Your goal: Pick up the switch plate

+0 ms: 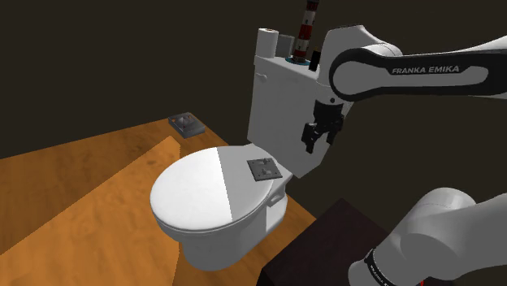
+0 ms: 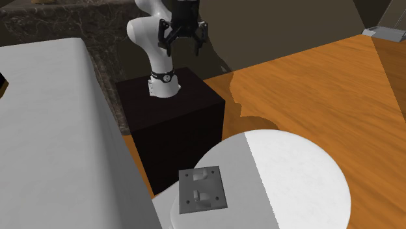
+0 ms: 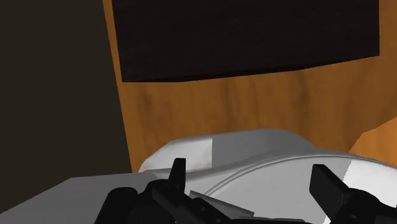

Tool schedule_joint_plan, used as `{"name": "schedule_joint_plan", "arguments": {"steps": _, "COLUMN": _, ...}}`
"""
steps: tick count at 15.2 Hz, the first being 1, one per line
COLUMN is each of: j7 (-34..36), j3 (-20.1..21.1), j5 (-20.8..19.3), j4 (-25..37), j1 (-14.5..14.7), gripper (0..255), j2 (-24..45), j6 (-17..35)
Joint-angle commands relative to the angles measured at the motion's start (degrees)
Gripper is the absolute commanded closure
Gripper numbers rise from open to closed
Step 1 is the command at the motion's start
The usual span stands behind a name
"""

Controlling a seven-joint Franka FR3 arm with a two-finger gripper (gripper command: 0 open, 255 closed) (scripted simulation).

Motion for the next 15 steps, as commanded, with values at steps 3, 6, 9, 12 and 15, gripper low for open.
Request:
{"name": "schedule_joint_plan", "arguments": {"steps": 3, "j7": 2.87, "j3": 0.78, "j5": -0.89, "j4": 0.28, "j1": -0.82, "gripper": 0, "j2": 8.09, "j6": 7.87}}
{"name": "schedule_joint_plan", "arguments": {"steps": 6, "j7": 5.25, "j3": 1.34, "j5": -1.84, "j4": 1.45, "j1": -1.42, "gripper": 0, "j2": 14.61, "j6": 13.12}}
{"name": "schedule_joint_plan", "arguments": {"steps": 9, "j7": 7.77, "j3": 1.77, "j5": -3.11, "j4": 3.4, "j1": -2.02, "gripper": 0, "j2": 21.41, "j6": 17.82}}
{"name": "schedule_joint_plan", "arguments": {"steps": 12, "j7": 10.39, "j3": 2.01, "j5": -4.67, "j4": 6.1, "j1": -2.58, "gripper": 0, "j2": 28.34, "j6": 21.87}}
{"name": "schedule_joint_plan", "arguments": {"steps": 15, "j7": 13.06, "j3": 1.94, "j5": -6.44, "j4": 9.52, "j1": -2.93, "gripper": 0, "j2": 35.33, "j6": 25.22}}
